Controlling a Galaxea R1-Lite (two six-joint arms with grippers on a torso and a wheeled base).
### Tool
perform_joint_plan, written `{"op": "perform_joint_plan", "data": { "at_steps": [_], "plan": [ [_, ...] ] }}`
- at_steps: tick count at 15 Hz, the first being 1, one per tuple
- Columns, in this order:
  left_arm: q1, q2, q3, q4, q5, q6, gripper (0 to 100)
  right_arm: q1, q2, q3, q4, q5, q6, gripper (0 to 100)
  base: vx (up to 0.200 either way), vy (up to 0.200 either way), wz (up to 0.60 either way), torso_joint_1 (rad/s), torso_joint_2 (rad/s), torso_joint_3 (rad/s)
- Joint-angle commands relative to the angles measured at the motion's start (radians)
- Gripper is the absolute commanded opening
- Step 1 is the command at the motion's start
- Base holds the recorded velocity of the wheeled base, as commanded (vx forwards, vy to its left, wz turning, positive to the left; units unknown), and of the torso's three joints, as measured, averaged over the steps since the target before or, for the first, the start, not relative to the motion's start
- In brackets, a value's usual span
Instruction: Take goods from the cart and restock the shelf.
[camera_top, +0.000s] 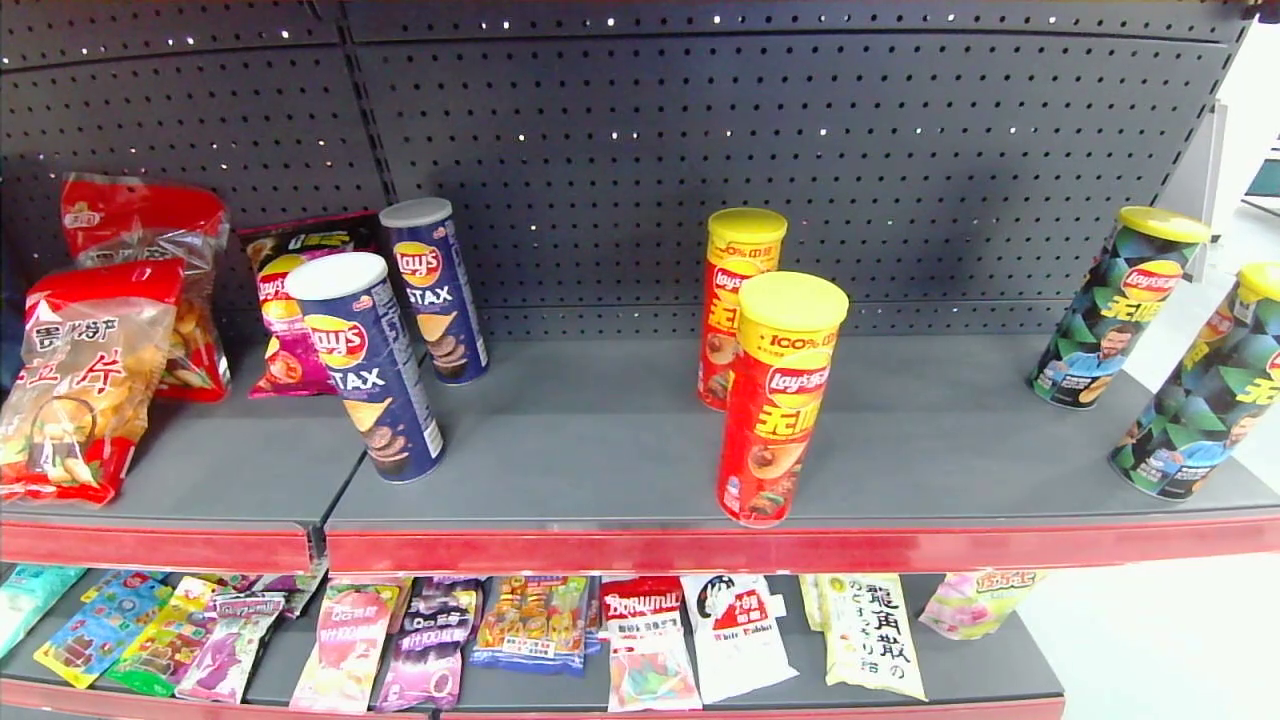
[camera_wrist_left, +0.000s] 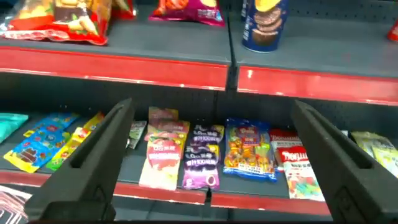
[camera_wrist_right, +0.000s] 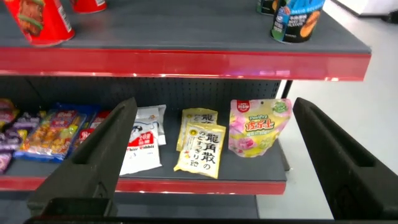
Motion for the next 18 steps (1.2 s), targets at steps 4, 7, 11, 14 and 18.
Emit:
{"op": "perform_joint_plan", "data": {
  "at_steps": [4,7,11,14,18],
  "plan": [
    [0.001,-0.005,0.0,0.007,-0.014,0.01,100,0.021,0.332,-0.347,-0.026,0.083,0.1,100,0.0,0.0,0.0,0.0,0.0,0.0],
    [0.001,-0.005,0.0,0.007,-0.015,0.015,100,0.044,0.451,-0.371,-0.015,0.149,-0.015,100,0.0,0.0,0.0,0.0,0.0,0.0],
    [0.001,-0.005,0.0,0.007,-0.015,0.015,100,0.145,0.76,-0.359,-0.032,0.222,-0.033,100,0.0,0.0,0.0,0.0,0.0,0.0],
    [0.003,-0.005,0.0,0.007,-0.015,0.015,100,0.156,0.999,-0.42,-0.104,0.221,-0.038,100,0.0,0.0,0.0,0.0,0.0,0.0],
    [0.003,-0.003,0.0,0.01,-0.015,0.015,100,0.162,1.26,-0.494,-0.255,0.198,-0.038,100,0.0,0.0,0.0,0.0,0.0,0.0]
  ]
}}
